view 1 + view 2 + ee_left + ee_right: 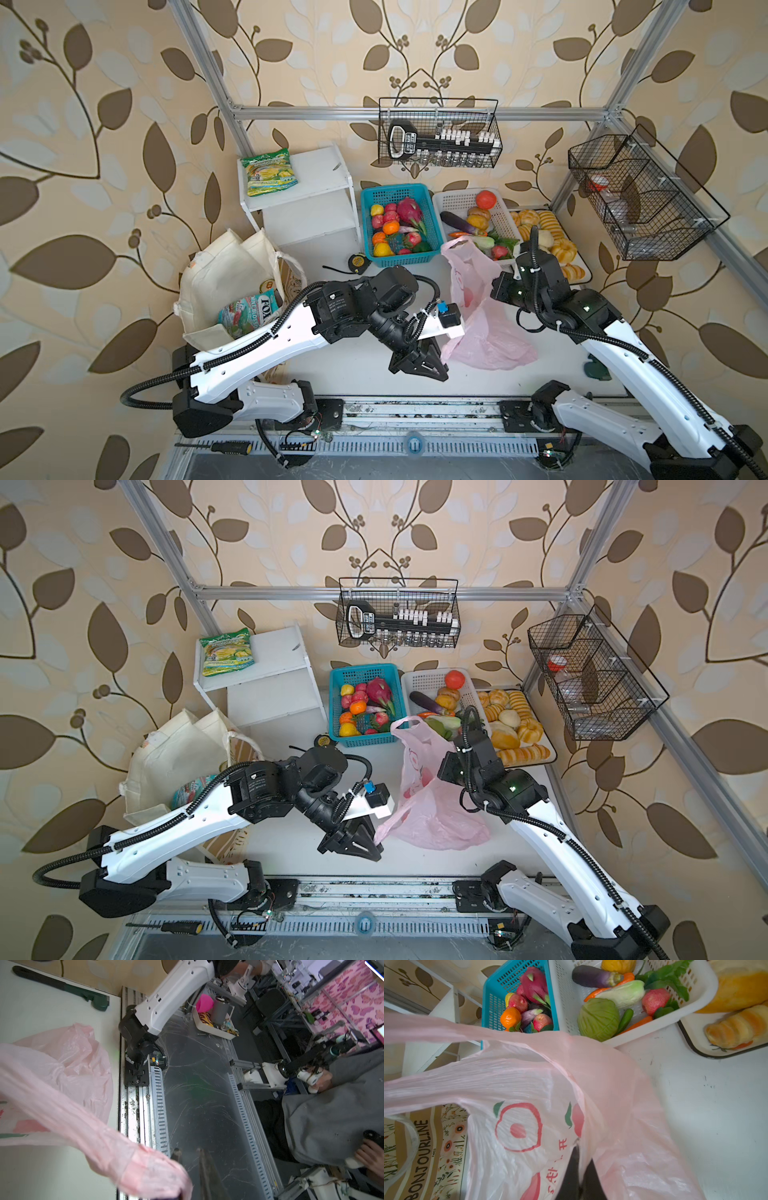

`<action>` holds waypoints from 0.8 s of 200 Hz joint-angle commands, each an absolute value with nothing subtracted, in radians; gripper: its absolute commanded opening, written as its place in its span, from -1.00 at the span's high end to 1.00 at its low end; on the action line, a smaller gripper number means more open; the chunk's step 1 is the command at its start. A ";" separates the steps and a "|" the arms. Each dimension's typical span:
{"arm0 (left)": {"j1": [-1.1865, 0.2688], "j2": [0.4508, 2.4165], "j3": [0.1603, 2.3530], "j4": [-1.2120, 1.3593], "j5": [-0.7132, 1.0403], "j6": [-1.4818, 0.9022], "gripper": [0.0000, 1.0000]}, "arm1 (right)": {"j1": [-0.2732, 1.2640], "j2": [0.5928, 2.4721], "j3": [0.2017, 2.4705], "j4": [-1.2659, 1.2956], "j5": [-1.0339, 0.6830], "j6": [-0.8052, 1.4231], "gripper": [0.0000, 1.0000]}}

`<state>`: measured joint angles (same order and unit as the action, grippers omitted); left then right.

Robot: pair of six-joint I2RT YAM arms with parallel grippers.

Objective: Place the mixed food into the grocery bags and tie them
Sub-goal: 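Release the pink bag with the left gripper while the right holds it open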

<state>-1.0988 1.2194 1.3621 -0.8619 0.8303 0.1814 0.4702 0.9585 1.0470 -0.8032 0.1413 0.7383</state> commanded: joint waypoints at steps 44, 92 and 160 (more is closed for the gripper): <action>-1.118 1.205 1.366 -0.964 0.592 0.296 -0.32 | 0.364 0.939 1.007 -0.769 -0.086 0.649 1.00; -1.114 1.017 1.340 -0.700 0.381 0.176 -0.98 | 0.365 0.856 0.940 -0.725 -0.124 0.721 1.00; -0.765 1.040 1.409 -0.676 0.136 -0.159 -0.95 | 0.383 0.757 0.916 -0.720 -0.034 0.818 1.00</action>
